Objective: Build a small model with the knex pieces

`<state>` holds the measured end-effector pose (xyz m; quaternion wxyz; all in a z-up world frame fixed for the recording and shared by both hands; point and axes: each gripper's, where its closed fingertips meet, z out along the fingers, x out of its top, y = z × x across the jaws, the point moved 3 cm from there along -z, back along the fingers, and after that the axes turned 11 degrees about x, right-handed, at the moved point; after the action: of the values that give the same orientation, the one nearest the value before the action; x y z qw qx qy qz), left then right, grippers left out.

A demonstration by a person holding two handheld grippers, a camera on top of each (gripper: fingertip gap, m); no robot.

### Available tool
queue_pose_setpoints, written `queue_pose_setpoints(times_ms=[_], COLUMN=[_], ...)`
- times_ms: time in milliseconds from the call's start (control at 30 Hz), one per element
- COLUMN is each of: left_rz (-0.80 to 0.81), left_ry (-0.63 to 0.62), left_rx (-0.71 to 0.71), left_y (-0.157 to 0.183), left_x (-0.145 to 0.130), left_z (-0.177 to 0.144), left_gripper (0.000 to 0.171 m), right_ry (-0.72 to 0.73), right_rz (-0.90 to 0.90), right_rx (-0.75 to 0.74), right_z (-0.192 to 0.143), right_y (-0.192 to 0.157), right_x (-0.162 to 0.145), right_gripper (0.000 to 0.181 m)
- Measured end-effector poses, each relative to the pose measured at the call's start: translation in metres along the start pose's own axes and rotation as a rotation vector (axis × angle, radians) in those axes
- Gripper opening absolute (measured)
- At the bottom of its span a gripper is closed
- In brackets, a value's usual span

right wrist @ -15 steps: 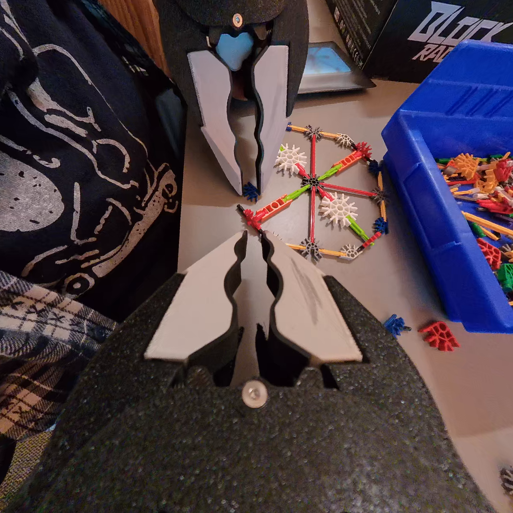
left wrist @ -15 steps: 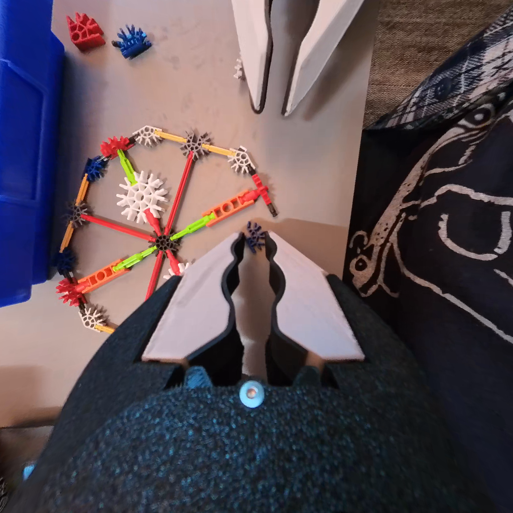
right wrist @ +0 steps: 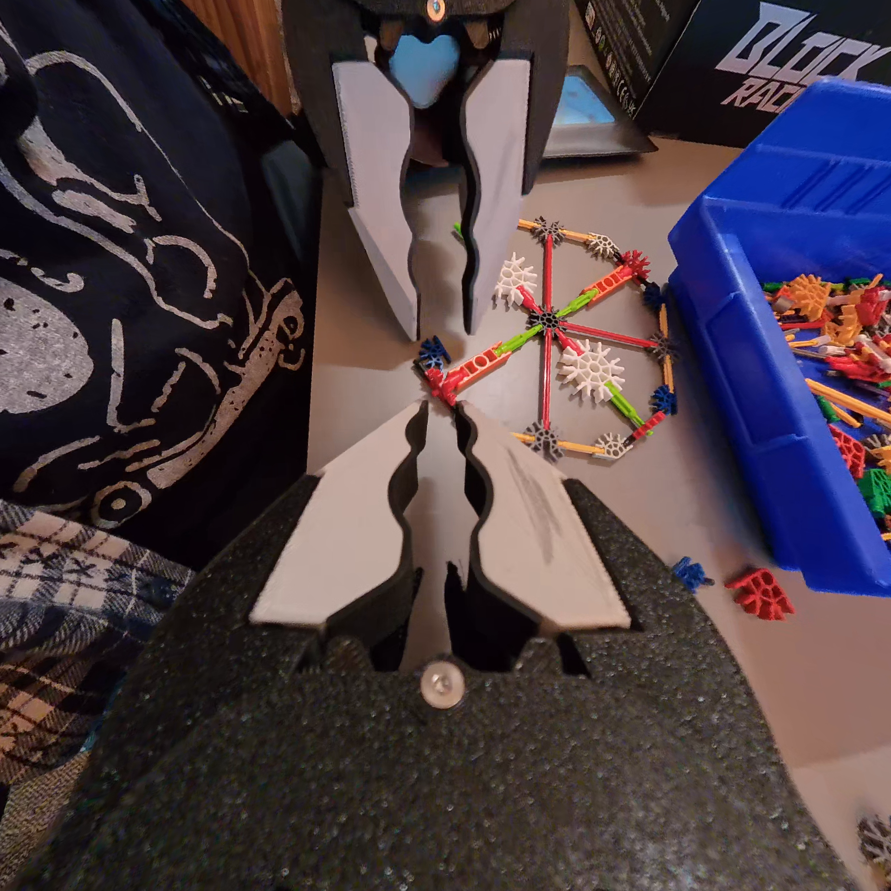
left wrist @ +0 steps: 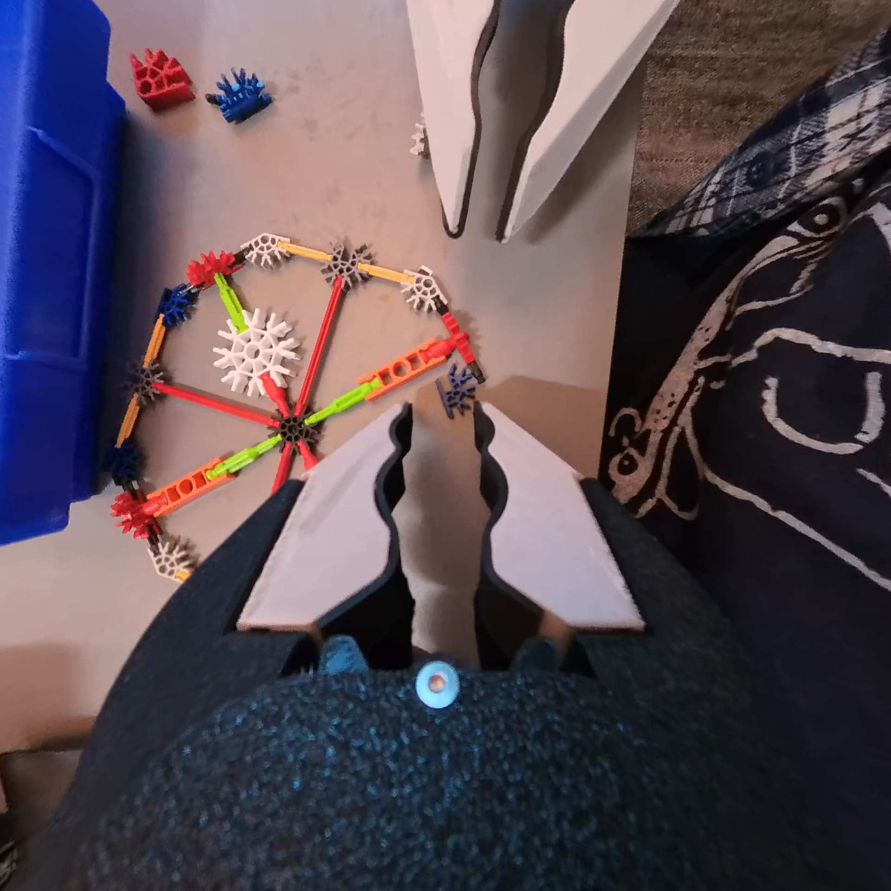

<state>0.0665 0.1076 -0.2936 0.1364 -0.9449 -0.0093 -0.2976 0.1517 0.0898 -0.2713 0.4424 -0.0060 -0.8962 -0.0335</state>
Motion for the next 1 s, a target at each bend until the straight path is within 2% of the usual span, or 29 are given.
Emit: queue_pose_setpoints(times_ms=[167, 500, 667, 800, 1000], left_rz=[0.024, 0.02, -0.037, -0.113, -0.211], left_ry=[-0.005, -0.011, 0.027, 0.083, 0.141], left_rx=[-0.039, -0.06, -0.126, -0.203, -0.317], left_y=[0.008, 0.008, 0.008, 0.008, 0.006], left_x=[0.002, -0.002, 0.003, 0.011, 0.019], left_z=[0.006, 0.003, -0.005, -0.013, -0.021], left_gripper=[0.013, 0.012, 0.012, 0.012, 0.012], right_ry=[-0.003, 0.011, -0.006, -0.048, -0.051], right_rz=[0.006, 0.0, -0.023, -0.088, -0.265], right_rx=[-0.008, -0.004, -0.033, -0.1, -0.176], right_z=[0.0, 0.001, 0.005, 0.009, 0.022], right_y=[0.0, -0.002, -0.002, -0.001, -0.011], right_x=[-0.002, -0.002, 0.001, 0.004, 0.024], right_gripper=[0.011, 0.011, 0.011, 0.013, 0.017])
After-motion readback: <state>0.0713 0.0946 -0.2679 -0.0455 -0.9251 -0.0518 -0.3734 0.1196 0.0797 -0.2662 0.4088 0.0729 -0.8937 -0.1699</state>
